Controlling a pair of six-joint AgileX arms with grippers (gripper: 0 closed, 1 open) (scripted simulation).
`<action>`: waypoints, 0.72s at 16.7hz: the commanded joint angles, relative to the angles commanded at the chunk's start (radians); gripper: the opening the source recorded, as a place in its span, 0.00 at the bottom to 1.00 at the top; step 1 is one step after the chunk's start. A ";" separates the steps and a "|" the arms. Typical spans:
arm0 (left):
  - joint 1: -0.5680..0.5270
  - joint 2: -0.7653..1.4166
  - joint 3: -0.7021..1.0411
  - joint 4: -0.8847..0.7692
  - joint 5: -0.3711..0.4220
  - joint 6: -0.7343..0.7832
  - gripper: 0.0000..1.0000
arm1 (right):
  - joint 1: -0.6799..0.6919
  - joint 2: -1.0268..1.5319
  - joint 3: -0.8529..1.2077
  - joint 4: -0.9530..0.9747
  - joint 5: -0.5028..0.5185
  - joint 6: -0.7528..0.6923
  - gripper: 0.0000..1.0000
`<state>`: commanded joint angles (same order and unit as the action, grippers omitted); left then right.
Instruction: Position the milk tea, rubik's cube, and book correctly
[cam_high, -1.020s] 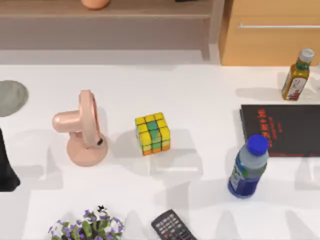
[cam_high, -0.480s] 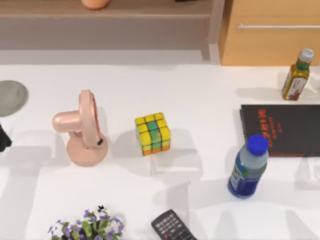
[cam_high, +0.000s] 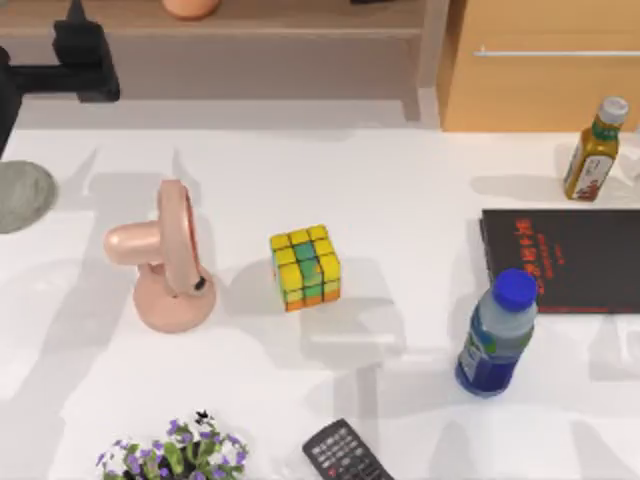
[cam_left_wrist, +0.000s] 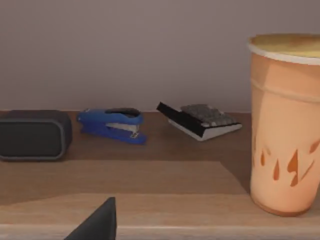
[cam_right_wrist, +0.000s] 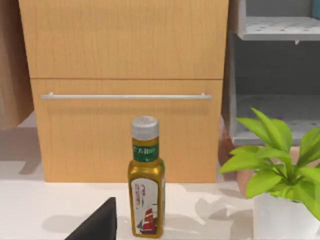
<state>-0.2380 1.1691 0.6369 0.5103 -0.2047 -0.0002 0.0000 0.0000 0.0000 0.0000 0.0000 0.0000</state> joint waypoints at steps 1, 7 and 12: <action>-0.019 0.112 0.051 0.041 -0.017 0.000 1.00 | 0.000 0.000 0.000 0.000 0.000 0.000 1.00; -0.112 0.590 0.314 0.253 -0.102 0.003 1.00 | 0.000 0.000 0.000 0.000 0.000 0.000 1.00; -0.142 0.706 0.406 0.329 -0.129 0.006 1.00 | 0.000 0.000 0.000 0.000 0.000 0.000 1.00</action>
<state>-0.3803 1.8756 1.0433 0.8391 -0.3334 0.0054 0.0000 0.0000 0.0000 0.0000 0.0000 0.0000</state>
